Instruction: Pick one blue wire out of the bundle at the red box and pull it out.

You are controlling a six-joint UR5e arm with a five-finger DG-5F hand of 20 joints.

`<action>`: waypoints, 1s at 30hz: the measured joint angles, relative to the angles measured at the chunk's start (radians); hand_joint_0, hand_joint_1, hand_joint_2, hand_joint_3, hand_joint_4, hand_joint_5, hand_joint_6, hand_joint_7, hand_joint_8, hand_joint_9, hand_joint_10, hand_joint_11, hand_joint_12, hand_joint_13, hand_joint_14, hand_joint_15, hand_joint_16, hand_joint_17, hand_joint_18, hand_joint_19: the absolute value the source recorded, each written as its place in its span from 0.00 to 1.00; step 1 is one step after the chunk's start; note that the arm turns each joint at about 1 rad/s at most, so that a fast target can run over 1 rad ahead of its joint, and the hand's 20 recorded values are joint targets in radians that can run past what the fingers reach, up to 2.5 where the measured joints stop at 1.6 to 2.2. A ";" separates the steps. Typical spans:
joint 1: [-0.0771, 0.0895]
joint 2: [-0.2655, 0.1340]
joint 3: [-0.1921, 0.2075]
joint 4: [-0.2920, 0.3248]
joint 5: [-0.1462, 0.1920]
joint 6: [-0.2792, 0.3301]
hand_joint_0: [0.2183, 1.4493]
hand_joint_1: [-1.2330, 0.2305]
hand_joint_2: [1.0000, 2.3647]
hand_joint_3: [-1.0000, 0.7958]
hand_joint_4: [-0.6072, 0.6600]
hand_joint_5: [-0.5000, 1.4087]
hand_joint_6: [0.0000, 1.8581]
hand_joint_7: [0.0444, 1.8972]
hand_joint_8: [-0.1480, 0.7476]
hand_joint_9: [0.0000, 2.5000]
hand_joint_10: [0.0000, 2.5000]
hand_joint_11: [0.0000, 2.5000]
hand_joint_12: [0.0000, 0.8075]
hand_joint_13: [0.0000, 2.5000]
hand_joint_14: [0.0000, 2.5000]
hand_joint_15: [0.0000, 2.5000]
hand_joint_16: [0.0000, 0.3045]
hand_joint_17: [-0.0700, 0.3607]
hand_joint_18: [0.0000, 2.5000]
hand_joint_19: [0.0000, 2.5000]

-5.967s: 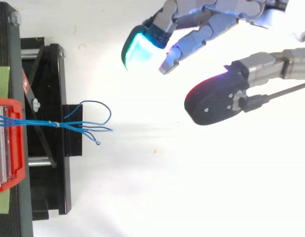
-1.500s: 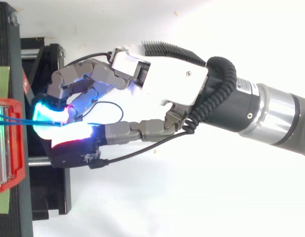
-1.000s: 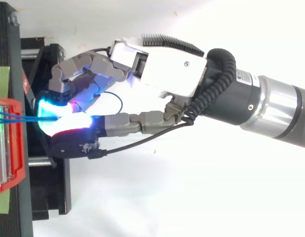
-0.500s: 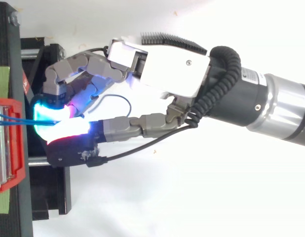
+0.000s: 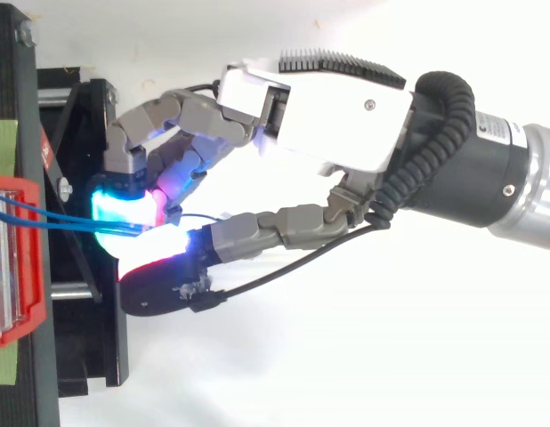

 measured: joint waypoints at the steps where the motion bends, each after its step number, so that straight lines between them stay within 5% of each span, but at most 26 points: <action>1: 0.000 0.000 0.000 -0.005 0.000 0.007 0.44 0.26 0.00 0.33 0.47 0.16 0.53 0.57 0.53 0.34 0.00 0.22 0.53 0.29 0.01 0.15 0.18 0.44 0.27 0.13; 8: 0.001 0.001 0.000 -0.032 0.000 0.044 0.43 0.25 0.00 0.28 0.61 0.15 0.53 0.47 0.51 0.30 0.00 0.22 0.52 0.27 0.01 0.14 0.18 0.45 0.27 0.12; 11: 0.001 0.002 0.000 -0.044 0.000 0.051 0.35 0.24 0.00 0.28 0.64 0.15 0.53 0.47 0.51 0.30 0.00 0.23 0.53 0.27 0.01 0.15 0.18 0.45 0.26 0.13; 18: 0.001 0.002 0.000 -0.068 0.000 0.078 0.21 0.40 0.00 0.28 0.66 0.15 0.52 0.46 0.57 0.32 0.01 0.22 0.58 0.27 0.01 0.15 0.21 0.50 0.25 0.16; 23: 0.000 0.001 0.000 -0.074 0.000 0.089 0.29 0.46 0.00 0.31 0.64 0.16 0.52 0.51 0.56 0.35 0.01 0.23 0.55 0.27 0.01 0.15 0.19 0.46 0.24 0.17; 30: -0.002 0.001 0.002 -0.074 0.000 0.092 0.30 0.41 0.01 0.43 0.61 0.17 0.52 0.52 0.57 0.37 0.01 0.23 0.55 0.29 0.01 0.16 0.18 0.45 0.26 0.17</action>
